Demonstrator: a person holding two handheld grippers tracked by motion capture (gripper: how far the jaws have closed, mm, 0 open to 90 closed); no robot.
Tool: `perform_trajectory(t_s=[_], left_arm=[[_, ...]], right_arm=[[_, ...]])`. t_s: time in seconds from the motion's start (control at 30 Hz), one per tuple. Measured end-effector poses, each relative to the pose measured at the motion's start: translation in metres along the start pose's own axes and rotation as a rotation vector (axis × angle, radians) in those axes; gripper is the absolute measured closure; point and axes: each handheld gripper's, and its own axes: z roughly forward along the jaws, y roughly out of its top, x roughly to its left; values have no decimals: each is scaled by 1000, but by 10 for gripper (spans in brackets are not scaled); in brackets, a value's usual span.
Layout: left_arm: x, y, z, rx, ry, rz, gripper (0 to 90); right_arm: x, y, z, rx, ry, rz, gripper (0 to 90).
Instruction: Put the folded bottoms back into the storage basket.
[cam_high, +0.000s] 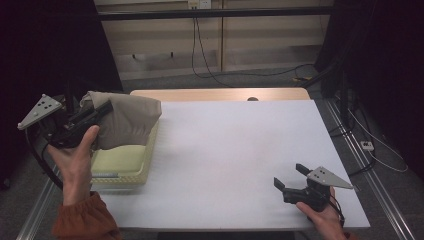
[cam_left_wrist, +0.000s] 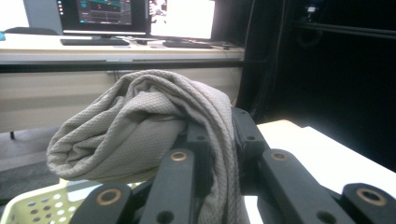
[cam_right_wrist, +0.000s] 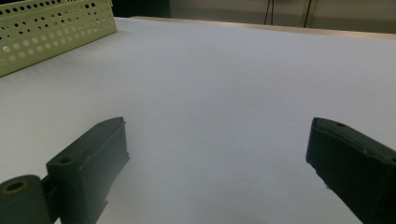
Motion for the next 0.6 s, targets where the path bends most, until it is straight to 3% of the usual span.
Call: perform_trajectory(t_s=[0.33, 0.6], left_arm=[[15, -4, -5, 24, 15, -22, 802], [24, -12, 1, 64, 32, -42, 802]], right_arm=[[0, 0, 0, -1, 1, 2, 49], [0, 0, 0, -1, 5, -4, 49]])
